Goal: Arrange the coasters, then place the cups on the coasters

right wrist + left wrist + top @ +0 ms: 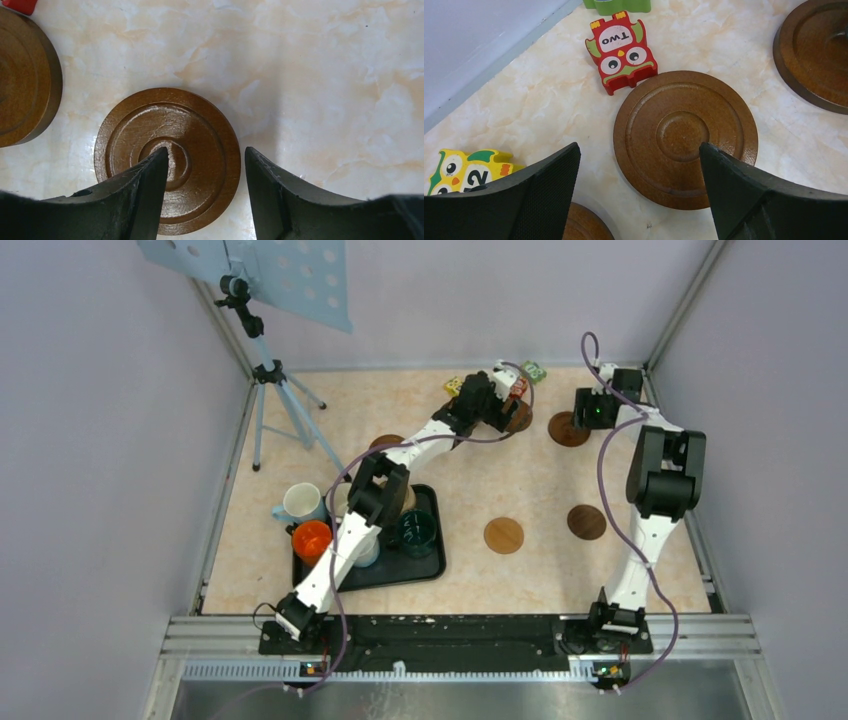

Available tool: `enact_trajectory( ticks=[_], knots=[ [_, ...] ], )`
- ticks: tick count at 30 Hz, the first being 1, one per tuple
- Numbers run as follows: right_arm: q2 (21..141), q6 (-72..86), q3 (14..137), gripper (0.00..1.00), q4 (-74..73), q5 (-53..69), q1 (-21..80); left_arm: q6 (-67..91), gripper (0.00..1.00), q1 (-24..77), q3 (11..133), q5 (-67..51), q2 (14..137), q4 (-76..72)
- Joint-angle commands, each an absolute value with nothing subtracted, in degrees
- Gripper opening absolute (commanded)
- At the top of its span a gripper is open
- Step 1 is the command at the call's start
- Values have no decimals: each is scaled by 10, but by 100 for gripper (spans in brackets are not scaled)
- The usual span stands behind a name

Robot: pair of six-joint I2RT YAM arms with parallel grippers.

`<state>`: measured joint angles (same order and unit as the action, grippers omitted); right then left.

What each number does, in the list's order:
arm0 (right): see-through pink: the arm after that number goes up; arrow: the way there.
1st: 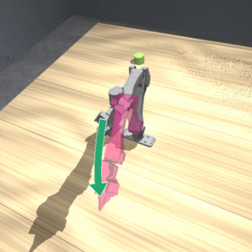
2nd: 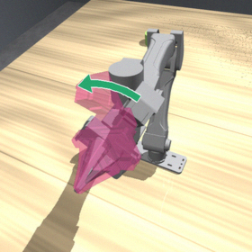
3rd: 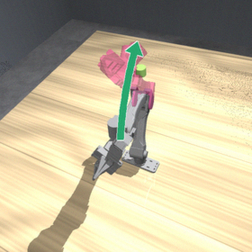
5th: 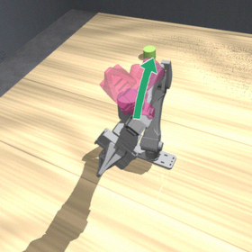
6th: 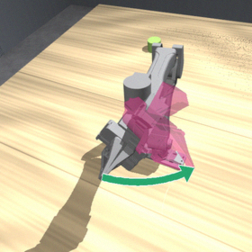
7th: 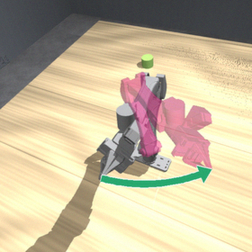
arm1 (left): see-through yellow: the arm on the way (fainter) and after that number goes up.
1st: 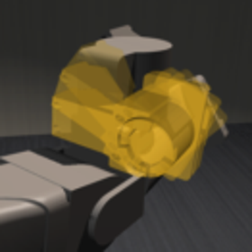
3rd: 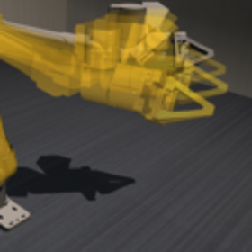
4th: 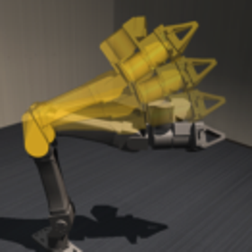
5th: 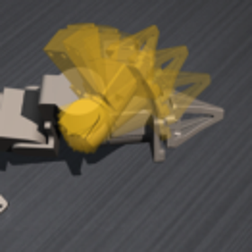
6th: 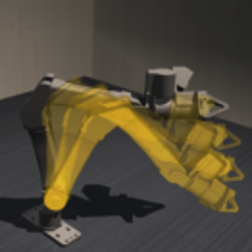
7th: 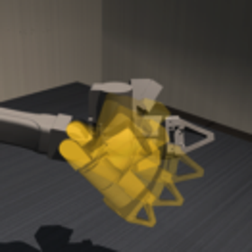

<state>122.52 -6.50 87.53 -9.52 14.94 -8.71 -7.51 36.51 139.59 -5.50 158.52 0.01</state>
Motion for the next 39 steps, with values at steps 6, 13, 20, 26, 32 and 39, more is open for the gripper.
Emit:
enact_trajectory(
  ticks=[6, 13, 20, 26, 32, 39],
  knots=[
    [1242, -98, 921, 51, -130, 128, -75, -88, 87, 363, 1417, -76, 1584, 49],
    [1245, -132, 936, 46, -182, 135, -73, -91, 73, 370, 1385, -98, 1546, 122],
    [1235, -163, 925, 41, -228, 152, -73, -93, 64, 382, 1314, -148, 1483, 160],
    [1212, -183, 885, 38, -243, 160, -73, -110, 60, 410, 1254, -165, 1444, 190],
    [1161, -216, 803, 36, -251, 164, -74, -104, 58, 420, 1170, -170, 1396, 200],
    [1102, -235, 716, 35, -253, 163, -88, -111, 58, 421, 1070, -188, 1336, 205]
  ],
)
